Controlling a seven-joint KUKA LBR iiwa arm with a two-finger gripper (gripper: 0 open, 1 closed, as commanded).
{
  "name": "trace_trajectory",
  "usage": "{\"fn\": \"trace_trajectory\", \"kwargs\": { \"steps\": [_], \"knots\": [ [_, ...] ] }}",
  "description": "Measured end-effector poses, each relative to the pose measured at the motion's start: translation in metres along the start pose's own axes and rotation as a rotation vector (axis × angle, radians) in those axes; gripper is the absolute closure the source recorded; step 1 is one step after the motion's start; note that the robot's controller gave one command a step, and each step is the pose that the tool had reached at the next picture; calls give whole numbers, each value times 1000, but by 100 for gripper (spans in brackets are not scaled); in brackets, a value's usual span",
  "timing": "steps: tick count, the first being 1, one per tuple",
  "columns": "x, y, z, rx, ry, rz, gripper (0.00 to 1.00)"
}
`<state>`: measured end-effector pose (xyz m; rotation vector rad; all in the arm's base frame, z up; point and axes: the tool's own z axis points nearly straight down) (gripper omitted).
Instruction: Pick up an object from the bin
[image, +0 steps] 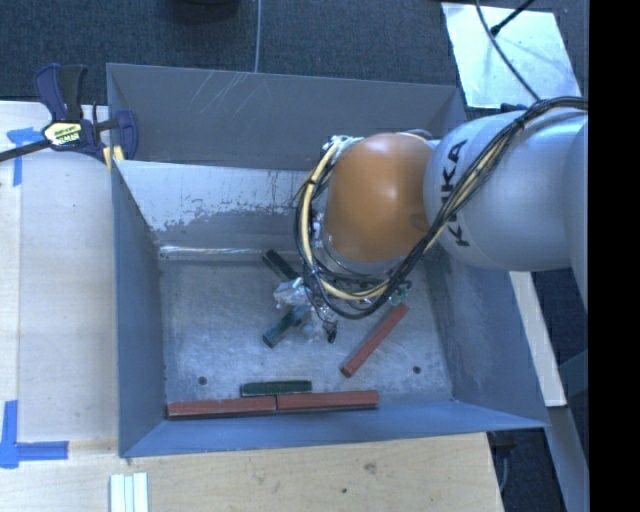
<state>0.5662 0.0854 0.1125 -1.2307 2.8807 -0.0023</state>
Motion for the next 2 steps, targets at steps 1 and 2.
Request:
{"fn": "trace_trajectory", "kwargs": {
  "steps": [1, 2],
  "knots": [
    [-1, -1, -4, 0, -1, 1, 100],
    [-3, -1, -13, 1, -1, 3, 100]
  ]
}}
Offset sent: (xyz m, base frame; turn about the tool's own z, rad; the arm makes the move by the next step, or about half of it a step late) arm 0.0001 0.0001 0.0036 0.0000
